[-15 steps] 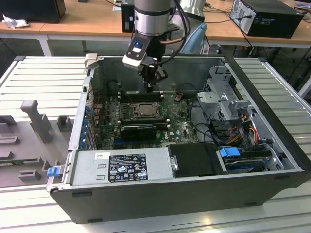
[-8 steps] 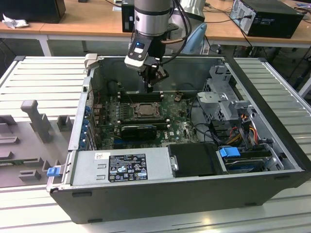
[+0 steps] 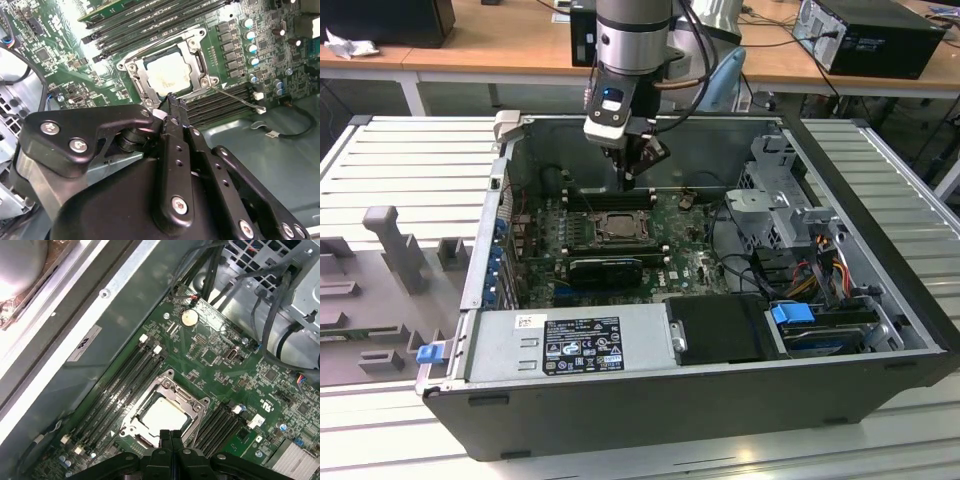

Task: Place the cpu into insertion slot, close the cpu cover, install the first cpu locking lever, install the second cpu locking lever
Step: 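Install the first cpu locking lever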

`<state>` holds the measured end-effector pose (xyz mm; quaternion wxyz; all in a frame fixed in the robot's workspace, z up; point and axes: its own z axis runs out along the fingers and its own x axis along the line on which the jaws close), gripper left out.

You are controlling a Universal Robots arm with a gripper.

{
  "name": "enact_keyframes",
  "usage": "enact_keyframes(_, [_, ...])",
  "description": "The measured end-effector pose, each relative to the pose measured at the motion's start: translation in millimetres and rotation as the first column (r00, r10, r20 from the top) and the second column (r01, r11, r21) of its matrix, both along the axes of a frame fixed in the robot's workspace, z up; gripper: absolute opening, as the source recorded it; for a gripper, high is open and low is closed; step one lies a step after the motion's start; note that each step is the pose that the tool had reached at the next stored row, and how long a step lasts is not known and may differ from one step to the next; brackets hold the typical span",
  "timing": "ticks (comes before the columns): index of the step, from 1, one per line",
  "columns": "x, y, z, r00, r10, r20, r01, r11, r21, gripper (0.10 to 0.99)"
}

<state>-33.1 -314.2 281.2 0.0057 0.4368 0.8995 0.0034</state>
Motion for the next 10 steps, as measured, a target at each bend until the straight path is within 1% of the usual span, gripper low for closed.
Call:
enact_keyframes(3, [0.0,0.0,0.0,0.9992,0.04,0.0,-0.04,0.9992,0.0,0.106])
enact_keyframes(7, [0.0,0.0,0.0,0.9973,0.074,0.0,-0.074,0.9973,0.0,0.106])
enact_keyframes(10, [0.0,0.0,-0.1,0.9899,0.141,0.0,-0.141,0.9899,0.0,0.106])
